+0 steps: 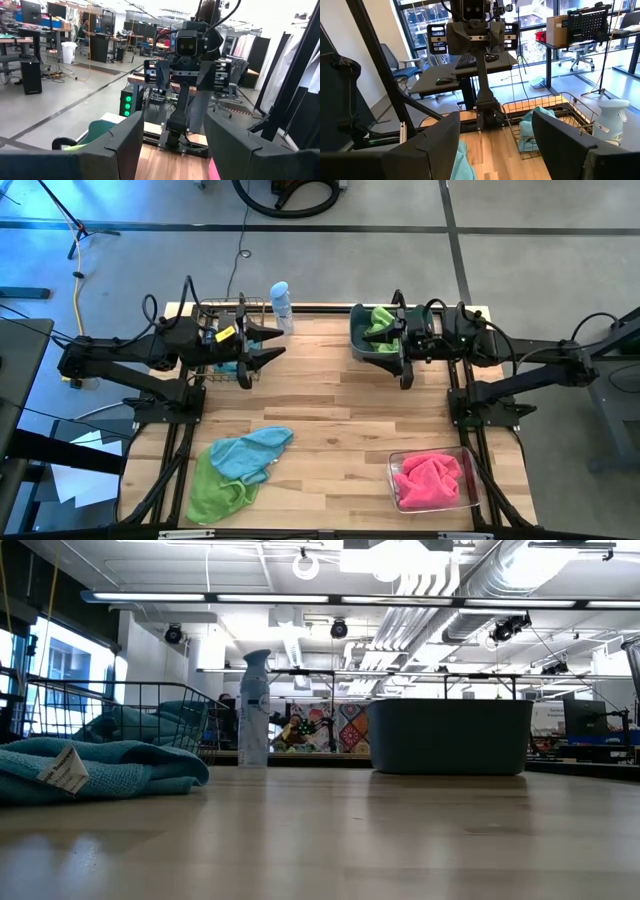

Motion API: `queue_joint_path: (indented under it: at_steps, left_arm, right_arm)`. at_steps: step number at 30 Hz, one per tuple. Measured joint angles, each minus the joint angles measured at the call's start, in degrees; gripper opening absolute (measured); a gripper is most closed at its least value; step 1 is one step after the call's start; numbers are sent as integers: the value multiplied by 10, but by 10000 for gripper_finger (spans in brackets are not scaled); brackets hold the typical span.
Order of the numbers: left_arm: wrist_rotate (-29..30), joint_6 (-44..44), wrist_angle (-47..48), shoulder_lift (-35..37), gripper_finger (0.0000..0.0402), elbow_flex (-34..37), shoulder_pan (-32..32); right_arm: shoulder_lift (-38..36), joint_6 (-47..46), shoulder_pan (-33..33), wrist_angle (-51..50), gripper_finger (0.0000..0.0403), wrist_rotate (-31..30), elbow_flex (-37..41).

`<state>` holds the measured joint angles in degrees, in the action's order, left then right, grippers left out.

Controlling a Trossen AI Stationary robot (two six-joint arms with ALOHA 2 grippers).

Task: Sort microfiber towel by color & place in baskets
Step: Put the blue towel into the wire basket

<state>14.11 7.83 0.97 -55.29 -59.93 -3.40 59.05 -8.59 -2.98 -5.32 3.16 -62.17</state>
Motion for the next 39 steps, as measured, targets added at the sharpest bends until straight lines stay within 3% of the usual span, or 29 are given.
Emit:
queue_joint_path:
  at_steps: [8, 15, 23, 29, 34, 39]
  left_arm:
    - [-17, 30, 41, 0, 195, 0, 0]
    - [-19, 85, 269, -28, 195, -82, -25]
    - [-62, 95, 502, -139, 195, -170, -129]
    - [-154, 204, 550, -184, 195, -114, -198]
    - [-144, 294, 547, -208, 195, -25, -232]
    - [-128, 318, 545, -247, 195, 39, -240]
  right_arm:
    - [0, -3, 0, 0, 243, 0, 0]
    - [0, -4, 0, 0, 243, -14, 0]
    - [0, -4, 0, 0, 243, -32, 0]
    - [0, -4, 0, 0, 243, -32, 0]
    - [0, -5, 0, -11, 243, -32, 0]
    - [0, -5, 0, -30, 243, -32, 0]
